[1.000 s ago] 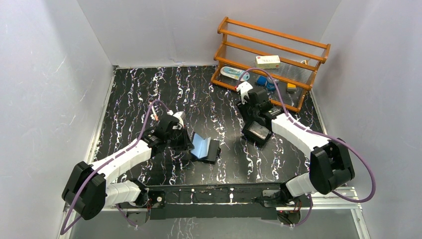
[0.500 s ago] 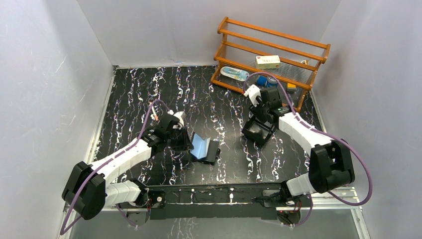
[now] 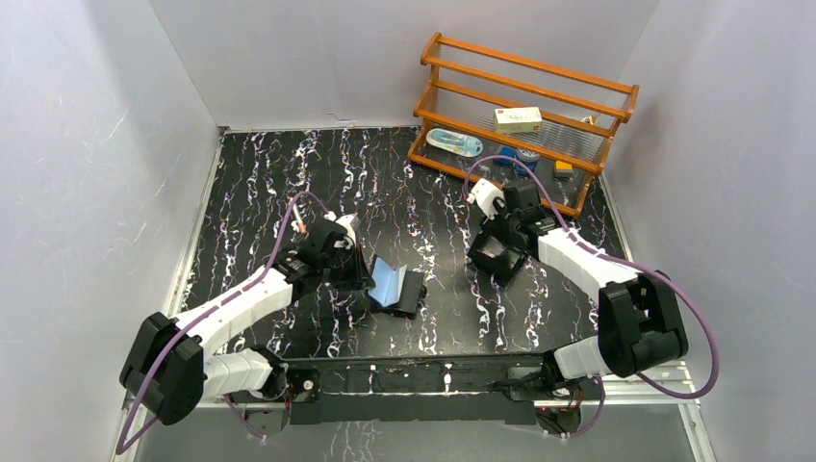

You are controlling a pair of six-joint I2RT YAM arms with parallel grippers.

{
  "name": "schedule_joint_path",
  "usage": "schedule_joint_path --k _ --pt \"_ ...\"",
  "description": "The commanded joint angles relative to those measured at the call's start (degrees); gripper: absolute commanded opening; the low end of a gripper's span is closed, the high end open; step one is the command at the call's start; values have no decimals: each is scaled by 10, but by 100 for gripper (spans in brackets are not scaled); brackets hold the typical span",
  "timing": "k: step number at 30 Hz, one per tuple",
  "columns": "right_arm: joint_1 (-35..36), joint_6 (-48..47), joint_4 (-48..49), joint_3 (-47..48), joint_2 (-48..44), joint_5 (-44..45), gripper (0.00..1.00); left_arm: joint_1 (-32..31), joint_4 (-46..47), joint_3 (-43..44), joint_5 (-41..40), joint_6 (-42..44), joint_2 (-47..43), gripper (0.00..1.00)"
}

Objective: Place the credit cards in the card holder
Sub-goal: Pick up the credit card from the card box.

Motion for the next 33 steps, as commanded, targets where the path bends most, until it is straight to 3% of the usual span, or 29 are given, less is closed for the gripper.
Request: schedule_joint_path --k 1,22,33 --pt "-2 -30 62 -6 6 21 63 0 -3 22 14 -1 -4 0" --pt "-2 -49 91 -20 54 30 62 0 -6 25 13 -3 -10 0" --pt "-1 -50 108 -13 59 73 51 0 -6 23 8 -4 -13 0"
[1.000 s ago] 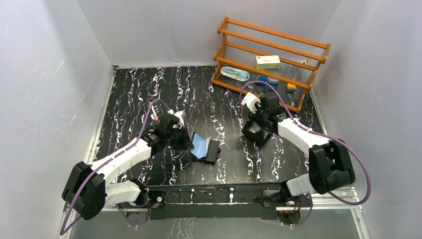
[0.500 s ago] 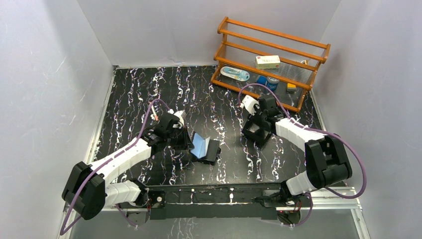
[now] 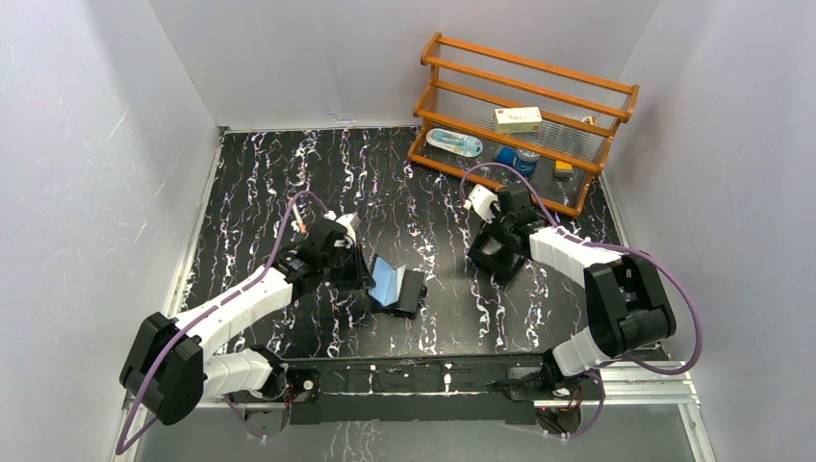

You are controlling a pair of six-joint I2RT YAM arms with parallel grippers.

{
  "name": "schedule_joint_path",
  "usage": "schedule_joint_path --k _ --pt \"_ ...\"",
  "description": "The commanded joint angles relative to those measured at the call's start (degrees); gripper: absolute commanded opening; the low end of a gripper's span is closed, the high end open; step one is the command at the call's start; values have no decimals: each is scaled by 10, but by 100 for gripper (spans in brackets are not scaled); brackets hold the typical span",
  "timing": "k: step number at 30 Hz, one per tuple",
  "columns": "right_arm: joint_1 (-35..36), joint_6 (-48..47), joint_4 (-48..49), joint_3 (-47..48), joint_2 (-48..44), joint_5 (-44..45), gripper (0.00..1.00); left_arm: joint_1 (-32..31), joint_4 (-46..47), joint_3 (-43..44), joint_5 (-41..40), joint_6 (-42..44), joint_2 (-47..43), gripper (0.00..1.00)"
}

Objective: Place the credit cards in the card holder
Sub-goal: Pick up the credit card from the card box.

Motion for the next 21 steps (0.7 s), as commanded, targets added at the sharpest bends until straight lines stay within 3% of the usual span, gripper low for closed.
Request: schedule_joint_path --k 1,21 --pt "-2 -7 37 7 -3 27 49 0 -1 18 6 -3 -13 0" --pt "1 11 23 25 -24 24 30 0 4 12 9 -6 -14 0"
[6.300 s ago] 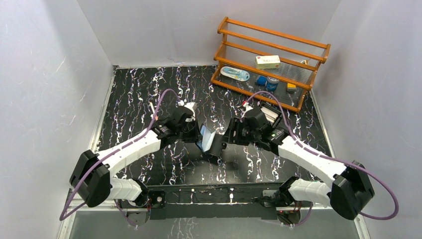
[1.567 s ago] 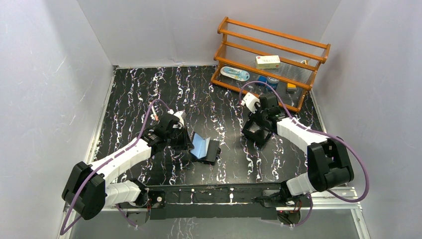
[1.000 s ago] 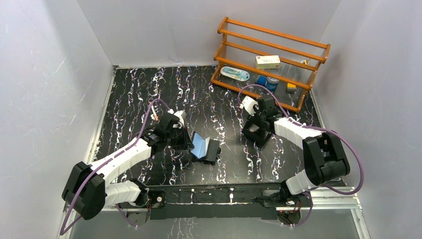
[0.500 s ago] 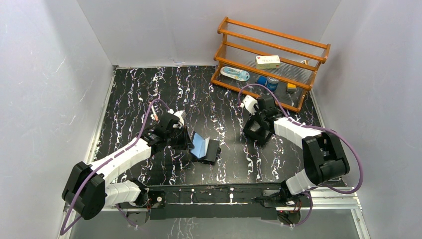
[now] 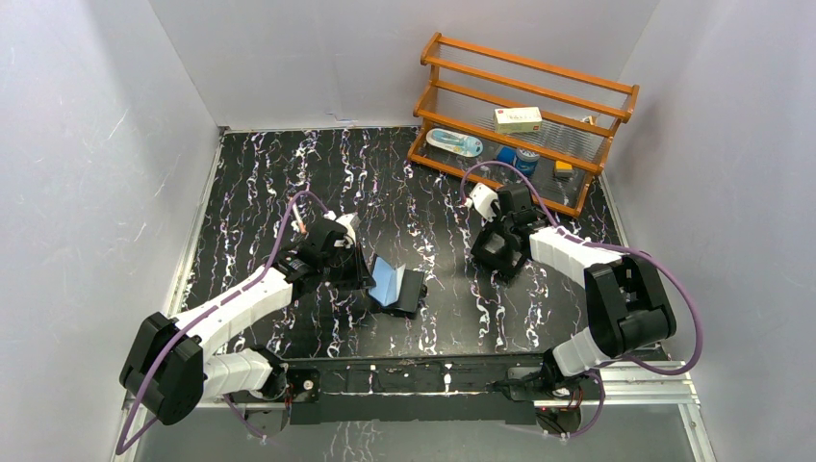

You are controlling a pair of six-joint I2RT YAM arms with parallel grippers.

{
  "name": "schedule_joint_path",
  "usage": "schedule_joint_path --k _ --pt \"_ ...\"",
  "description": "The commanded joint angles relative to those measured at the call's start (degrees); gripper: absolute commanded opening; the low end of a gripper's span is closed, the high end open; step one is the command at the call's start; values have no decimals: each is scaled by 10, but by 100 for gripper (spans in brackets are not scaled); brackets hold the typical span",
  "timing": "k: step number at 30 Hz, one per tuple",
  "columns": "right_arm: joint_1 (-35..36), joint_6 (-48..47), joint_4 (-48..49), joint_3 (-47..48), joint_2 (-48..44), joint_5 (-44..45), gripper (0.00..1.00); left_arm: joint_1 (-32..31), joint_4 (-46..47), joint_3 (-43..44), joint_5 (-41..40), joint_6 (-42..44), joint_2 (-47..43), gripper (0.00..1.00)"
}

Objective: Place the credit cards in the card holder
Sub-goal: Pick up the credit card from the card box.

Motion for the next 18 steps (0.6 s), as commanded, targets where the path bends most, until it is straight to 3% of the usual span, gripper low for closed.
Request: schedule_joint_path --k 1,16,18 --pt "2 11 6 31 -27 5 30 0 3 12 9 -3 -15 0" --pt "6 21 -24 45 -48 -10 24 0 3 10 11 -7 -22 0" --pt "8 28 -46 54 -48 -21 17 0 3 9 12 -8 -24 0"
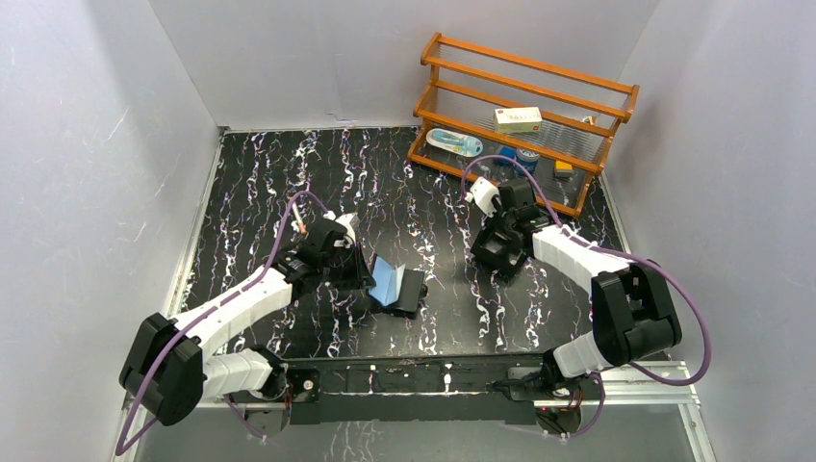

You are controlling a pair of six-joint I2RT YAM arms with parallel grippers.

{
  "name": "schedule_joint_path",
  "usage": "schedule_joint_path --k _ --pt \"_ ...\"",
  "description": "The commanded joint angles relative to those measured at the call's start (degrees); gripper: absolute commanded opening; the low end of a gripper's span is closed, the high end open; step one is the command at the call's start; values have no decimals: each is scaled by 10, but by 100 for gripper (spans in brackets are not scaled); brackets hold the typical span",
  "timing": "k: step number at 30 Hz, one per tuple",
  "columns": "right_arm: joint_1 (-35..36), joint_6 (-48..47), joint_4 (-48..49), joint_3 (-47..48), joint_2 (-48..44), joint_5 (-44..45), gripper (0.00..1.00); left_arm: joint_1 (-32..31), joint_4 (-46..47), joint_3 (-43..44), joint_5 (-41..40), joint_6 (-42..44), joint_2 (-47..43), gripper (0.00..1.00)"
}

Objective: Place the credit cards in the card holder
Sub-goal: Pick up the credit card from the card box, then unfold the card slot from the card holder.

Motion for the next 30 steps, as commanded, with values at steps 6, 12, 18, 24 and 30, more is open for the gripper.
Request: schedule_joint_path --k 6,12,18,24,30 --pt "25 97 -135 107 -25 -35 4 0 6 9 14 -13 -23 0" --pt "47 182 -256 183 -13 -19 0 0 9 18 15 -20 -12 0" --pt "68 290 -363 278 20 13 0 0 18 27 17 -32 0 0" --pt "145 371 -396 324 26 72 0 0 35 24 23 -61 1 0" --pt "179 447 -448 369 51 110 0 0 46 16 27 -75 -3 0"
